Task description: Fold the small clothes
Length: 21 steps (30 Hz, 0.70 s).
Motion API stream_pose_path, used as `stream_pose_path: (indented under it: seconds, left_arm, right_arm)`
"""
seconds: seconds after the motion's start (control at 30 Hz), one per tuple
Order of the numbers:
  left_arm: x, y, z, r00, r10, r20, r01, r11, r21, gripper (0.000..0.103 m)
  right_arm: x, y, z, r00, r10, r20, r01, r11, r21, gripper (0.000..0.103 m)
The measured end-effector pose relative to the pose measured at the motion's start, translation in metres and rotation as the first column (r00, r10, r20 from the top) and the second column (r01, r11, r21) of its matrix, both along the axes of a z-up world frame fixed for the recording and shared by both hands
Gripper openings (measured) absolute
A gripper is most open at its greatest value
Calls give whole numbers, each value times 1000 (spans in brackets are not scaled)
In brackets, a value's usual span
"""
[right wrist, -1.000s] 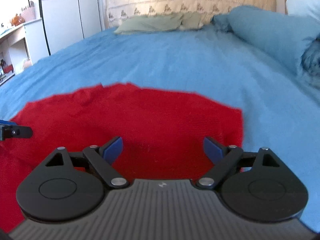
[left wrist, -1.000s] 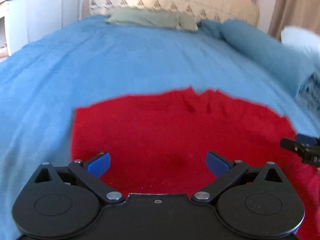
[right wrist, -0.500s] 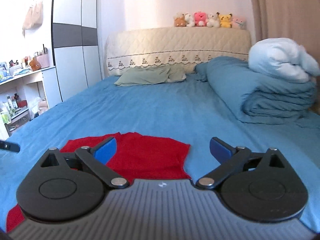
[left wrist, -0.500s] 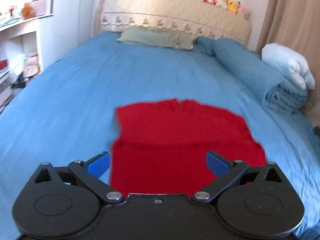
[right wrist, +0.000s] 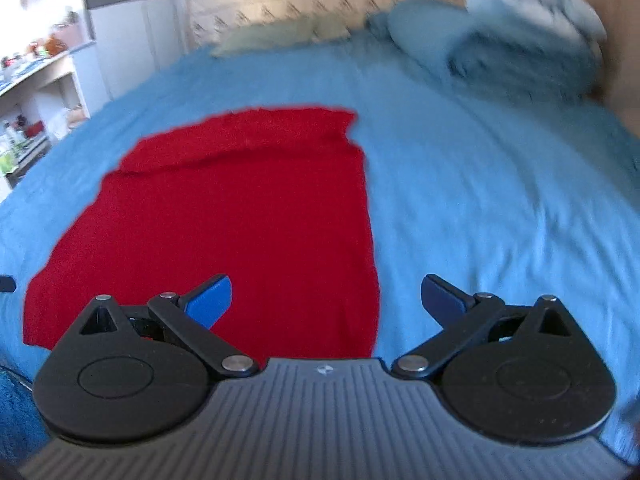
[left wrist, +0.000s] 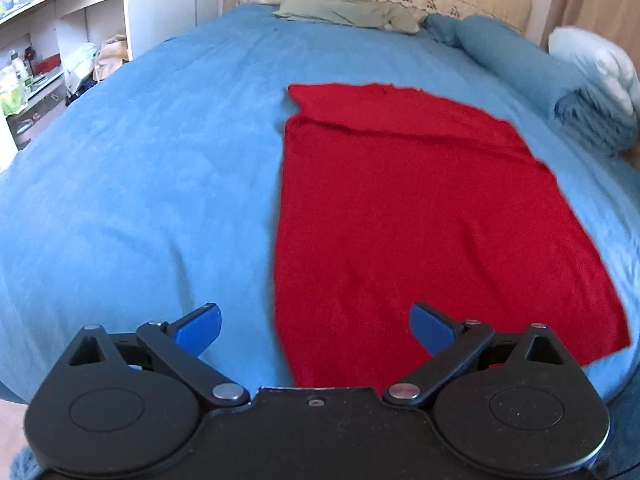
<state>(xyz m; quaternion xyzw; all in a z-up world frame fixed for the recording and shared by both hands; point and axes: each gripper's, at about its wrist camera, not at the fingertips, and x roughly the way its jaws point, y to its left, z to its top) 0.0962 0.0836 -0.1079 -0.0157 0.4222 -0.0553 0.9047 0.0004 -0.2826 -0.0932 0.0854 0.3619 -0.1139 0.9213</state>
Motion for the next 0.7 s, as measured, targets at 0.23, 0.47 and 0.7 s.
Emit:
stream_pose_path:
  seconds: [0.23, 0.47, 0.7]
  left_arm:
    - [-5, 3, -24, 999, -28, 17, 28, 999, 20, 100]
    - [-7, 8, -37, 998, -54, 18, 55, 995, -80, 79]
    - [-1, 3, -45, 998, -67, 5, 68, 995, -71, 62]
  right_arm:
    - [-16, 7, -30, 997, -32, -72, 33, 999, 12, 103]
    - [-17, -2, -41, 995, -48, -89, 53, 997, 54, 103]
    - [-15, -6, -47, 992, -64, -108, 69, 996, 52, 103]
